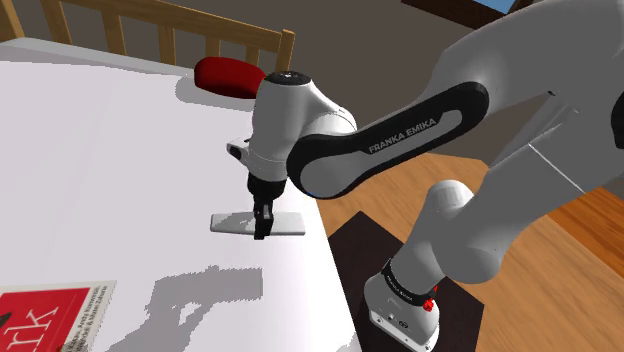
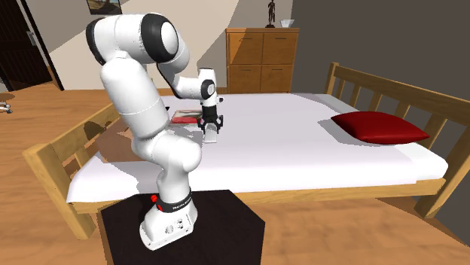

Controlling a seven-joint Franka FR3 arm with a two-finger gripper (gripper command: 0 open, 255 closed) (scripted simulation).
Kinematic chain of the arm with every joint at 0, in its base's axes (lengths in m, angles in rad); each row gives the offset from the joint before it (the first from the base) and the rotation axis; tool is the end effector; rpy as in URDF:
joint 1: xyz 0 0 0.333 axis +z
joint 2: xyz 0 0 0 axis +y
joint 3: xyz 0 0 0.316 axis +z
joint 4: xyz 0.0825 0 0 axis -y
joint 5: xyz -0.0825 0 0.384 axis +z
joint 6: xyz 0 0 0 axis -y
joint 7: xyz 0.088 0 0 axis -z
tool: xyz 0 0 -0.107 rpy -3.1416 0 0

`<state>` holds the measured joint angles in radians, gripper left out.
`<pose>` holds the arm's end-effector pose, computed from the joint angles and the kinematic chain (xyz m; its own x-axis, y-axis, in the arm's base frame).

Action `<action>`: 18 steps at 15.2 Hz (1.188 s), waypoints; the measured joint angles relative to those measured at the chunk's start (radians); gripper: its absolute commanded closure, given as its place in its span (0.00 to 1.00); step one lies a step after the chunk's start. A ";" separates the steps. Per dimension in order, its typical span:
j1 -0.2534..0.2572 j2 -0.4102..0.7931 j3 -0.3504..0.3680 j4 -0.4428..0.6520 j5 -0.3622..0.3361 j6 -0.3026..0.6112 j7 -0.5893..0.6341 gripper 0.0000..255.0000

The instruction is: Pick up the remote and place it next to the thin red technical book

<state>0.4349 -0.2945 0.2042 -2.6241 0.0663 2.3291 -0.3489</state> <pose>0.3306 0.2437 0.3455 0.5950 0.8037 -0.0082 0.8037 -0.5949 0.0087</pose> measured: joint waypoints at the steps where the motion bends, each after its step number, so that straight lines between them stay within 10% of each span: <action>1: 0.003 0.033 0.012 0.030 -0.004 0.002 0.019 1.00; 12: 0.076 0.361 0.138 0.414 -0.107 -0.065 0.293 1.00; 18: 0.092 0.451 0.140 0.447 -0.149 -0.014 0.340 1.00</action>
<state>0.5265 0.1564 0.3440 -2.1774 -0.0830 2.3149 -0.0086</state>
